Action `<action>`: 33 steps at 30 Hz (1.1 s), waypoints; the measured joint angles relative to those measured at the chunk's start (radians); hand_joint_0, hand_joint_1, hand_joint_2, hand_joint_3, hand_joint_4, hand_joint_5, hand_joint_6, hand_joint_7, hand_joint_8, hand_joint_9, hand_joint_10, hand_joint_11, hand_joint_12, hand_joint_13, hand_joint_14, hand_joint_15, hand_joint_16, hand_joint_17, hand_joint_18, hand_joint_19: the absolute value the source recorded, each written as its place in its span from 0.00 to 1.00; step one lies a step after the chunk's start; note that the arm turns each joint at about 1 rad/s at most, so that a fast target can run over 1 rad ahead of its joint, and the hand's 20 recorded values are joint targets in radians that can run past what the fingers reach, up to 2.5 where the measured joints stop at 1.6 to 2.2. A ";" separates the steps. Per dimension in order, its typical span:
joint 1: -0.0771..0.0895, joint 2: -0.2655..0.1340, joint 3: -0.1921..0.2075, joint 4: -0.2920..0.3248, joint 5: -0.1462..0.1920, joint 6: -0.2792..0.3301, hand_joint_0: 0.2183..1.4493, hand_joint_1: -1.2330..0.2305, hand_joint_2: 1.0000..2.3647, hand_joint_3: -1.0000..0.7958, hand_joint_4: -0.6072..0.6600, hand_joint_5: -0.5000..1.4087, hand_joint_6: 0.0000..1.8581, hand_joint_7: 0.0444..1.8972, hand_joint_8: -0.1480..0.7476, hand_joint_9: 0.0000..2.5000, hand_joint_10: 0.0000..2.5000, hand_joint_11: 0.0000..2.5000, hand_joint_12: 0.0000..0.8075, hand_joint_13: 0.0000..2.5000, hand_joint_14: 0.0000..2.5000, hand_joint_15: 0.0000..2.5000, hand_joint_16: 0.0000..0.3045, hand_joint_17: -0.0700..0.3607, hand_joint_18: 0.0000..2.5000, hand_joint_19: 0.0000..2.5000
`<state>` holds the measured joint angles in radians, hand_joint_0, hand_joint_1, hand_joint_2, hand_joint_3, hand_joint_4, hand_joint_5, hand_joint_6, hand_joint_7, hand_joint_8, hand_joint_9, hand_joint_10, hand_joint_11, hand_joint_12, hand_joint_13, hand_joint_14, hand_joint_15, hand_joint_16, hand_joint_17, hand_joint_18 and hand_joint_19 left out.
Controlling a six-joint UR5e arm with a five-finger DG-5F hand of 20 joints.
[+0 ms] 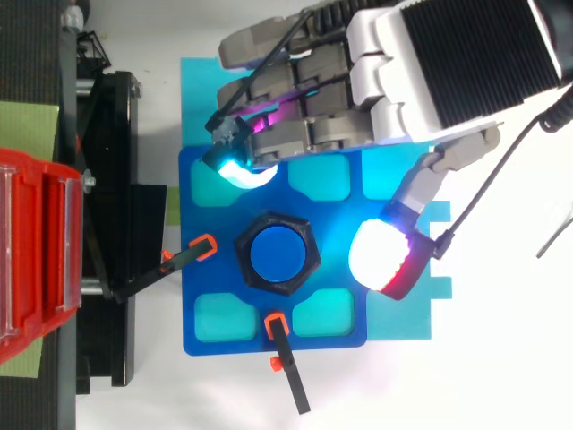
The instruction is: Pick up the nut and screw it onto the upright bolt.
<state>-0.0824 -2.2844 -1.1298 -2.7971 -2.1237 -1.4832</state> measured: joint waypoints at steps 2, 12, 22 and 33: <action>-0.001 0.012 0.010 -0.045 -0.001 -0.018 0.20 0.70 0.00 0.28 0.63 0.20 0.27 0.43 0.39 0.25 0.00 0.00 0.34 0.18 0.00 0.00 0.12 0.35 0.04 0.00; -0.003 0.079 0.019 -0.201 0.040 -0.175 0.20 0.70 0.00 0.28 0.62 0.18 0.27 0.40 0.40 0.22 0.00 0.00 0.37 0.15 0.00 0.00 0.12 0.35 0.00 0.00; 0.005 0.147 0.010 -0.355 0.167 -0.201 0.19 0.72 0.00 0.28 0.61 0.18 0.27 0.39 0.40 0.21 0.00 0.00 0.39 0.13 0.00 0.00 0.12 0.36 0.00 0.00; 0.061 0.385 -0.235 -0.235 0.360 -0.169 0.22 0.72 0.00 0.28 0.59 0.15 0.27 0.36 0.39 0.09 0.00 0.00 0.42 0.04 0.00 0.00 0.13 0.38 0.00 0.00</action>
<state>-0.0213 -1.8991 -1.3649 -3.0325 -1.7638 -1.6525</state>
